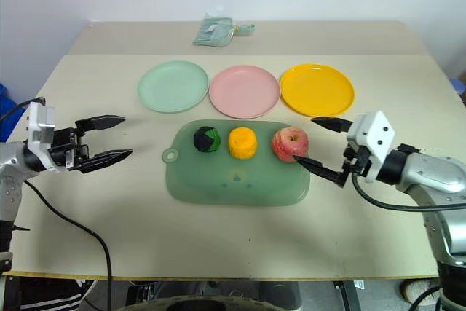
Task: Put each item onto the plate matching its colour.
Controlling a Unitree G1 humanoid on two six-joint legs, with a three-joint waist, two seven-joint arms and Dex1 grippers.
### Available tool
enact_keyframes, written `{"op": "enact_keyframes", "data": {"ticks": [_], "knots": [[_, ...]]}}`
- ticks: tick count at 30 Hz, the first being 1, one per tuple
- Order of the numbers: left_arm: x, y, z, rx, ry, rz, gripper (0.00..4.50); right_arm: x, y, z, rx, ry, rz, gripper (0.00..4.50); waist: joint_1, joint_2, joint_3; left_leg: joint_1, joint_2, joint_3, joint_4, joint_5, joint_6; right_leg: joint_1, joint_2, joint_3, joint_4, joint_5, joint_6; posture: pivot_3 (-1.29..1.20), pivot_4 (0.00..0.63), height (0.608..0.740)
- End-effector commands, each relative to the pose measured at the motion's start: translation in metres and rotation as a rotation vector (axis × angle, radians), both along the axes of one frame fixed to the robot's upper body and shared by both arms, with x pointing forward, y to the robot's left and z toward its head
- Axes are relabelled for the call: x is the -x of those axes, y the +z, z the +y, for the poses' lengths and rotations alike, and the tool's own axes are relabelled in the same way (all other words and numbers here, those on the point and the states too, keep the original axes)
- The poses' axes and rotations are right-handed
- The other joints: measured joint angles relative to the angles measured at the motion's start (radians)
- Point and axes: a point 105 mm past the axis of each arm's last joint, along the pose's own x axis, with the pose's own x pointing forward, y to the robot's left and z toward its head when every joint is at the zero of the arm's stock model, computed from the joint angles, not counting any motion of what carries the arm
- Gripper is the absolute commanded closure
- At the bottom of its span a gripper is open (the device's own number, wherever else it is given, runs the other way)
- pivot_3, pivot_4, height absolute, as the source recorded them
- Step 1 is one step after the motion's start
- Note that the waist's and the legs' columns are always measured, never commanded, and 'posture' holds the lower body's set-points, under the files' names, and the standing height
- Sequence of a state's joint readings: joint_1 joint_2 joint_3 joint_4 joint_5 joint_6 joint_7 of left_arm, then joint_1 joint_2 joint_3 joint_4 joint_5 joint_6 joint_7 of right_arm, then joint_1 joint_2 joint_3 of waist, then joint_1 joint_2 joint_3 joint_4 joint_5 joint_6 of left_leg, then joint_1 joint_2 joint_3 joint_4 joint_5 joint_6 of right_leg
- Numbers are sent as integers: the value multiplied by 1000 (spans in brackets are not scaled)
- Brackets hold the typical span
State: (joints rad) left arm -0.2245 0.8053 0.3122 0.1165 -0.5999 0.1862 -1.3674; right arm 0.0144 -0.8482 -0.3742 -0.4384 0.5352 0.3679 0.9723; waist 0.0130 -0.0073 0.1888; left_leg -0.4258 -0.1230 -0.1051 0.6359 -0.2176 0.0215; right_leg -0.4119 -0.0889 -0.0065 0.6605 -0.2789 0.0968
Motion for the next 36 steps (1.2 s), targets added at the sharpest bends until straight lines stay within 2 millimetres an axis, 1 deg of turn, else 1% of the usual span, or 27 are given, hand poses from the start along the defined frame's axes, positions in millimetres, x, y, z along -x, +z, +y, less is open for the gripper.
{"op": "enact_keyframes", "data": {"ticks": [1, 4, 6, 8, 10, 11, 15, 20, 22, 23, 26, 29, 36], "knots": [[2, 13, 3, -15, 13, -61, 0, 5, 11, 1, 12, 23, -37, 63, 0, 0, 0, 0, 0, 0, 0, 0, 0, 0, 0, 0, 0, 0, 0, 0, 150, 738], [-1, 15, -3, -7, 4, -77, 0, -1, 14, 7, 2, 43, -51, 63, -2, 0, 0, 0, 0, 0, 0, 0, 0, 0, 0, 0, 0, 0, 0, 0, 150, 738], [-7, 21, -10, 5, -5, -90, 0, -4, 17, 12, -4, 61, -58, 63, -1, 0, 0, 0, 0, 0, 0, 0, 0, 0, 0, 0, 0, 0, 0, 0, 150, 738], [-14, 28, -23, 26, -35, -111, 0, -7, 17, 13, -4, 70, -60, 63, 3, 0, 0, 0, 0, 0, 0, 0, 0, 0, 0, 0, 0, 0, 0, 0, 150, 738], [-21, 31, -37, 51, -80, -110, 0, -10, 17, 14, 0, 72, -65, 63, 9, 0, 0, 0, 0, 0, 0, 0, 0, 1, 0, 0, -1, 0, 0, 0, 150, 738], [-22, 31, -41, 57, -95, -108, 0, -11, 16, 14, 1, 72, -67, 63, 9, 0, 0, 0, 0, 0, 1, 0, 0, 1, 0, 0, -2, 0, 0, 0, 150, 738], [-39, 17, -72, 50, -181, -89, 0, -14, 22, 21, -6, 88, -94, 63, 1, 0, 0, 0, 0, 0, 1, -1, 1, 2, 0, 0, -2, 0, 1, 0, 150, 738], [-56, -3, -103, 50, -252, -41, 0, -14, 27, 25, -12, 99, -105, 63, -3, -1, 0, 0, 0, 0, 1, 0, 1, 1, 0, -1, -2, 0, 1, 0, 150, 738], [-63, -7, -114, 59, -269, -30, 0, -14, 31, 32, -32, 118, -110, 63, -2, -1, 0, 0, 0, 0, 1, 0, 1, 1, 0, -1, -2, 0, 1, 0, 150, 738], [-66, -12, -119, 41, -277, -31, 0, -15, 33, 36, -39, 128, -117, 63, -2, -1, 0, 0, 0, 0, 1, 0, 0, 1, 0, -1, -2, 1, 1, 0, 150, 738], [-71, -27, -130, 12, -300, -12, 0, -20, 33, 41, -41, 130, -128, 63, -1, -1, 0, 0, 0, 0, 2, 0, 1, 2, 0, -1, -1, 1, 1, 0, 150, 738], [-75, -36, -141, 6, -320, -11, 0, -21, 37, 46, -59, 136, -142, 63, -1, -1, 0, 0, 0, 0, 3, 0, 1, 2, 0, -1, -1, 1, 1, 0, 150, 738], [-80, -47, -149, -54, -339, -43, 0, -22, 39, 47, -53, 128, -154, 63, 0, -1, 0, -1, -1, 0, 5, 0, 1, 2, 0, -1, -1, 1, 1, 0, 150, 738]]}}
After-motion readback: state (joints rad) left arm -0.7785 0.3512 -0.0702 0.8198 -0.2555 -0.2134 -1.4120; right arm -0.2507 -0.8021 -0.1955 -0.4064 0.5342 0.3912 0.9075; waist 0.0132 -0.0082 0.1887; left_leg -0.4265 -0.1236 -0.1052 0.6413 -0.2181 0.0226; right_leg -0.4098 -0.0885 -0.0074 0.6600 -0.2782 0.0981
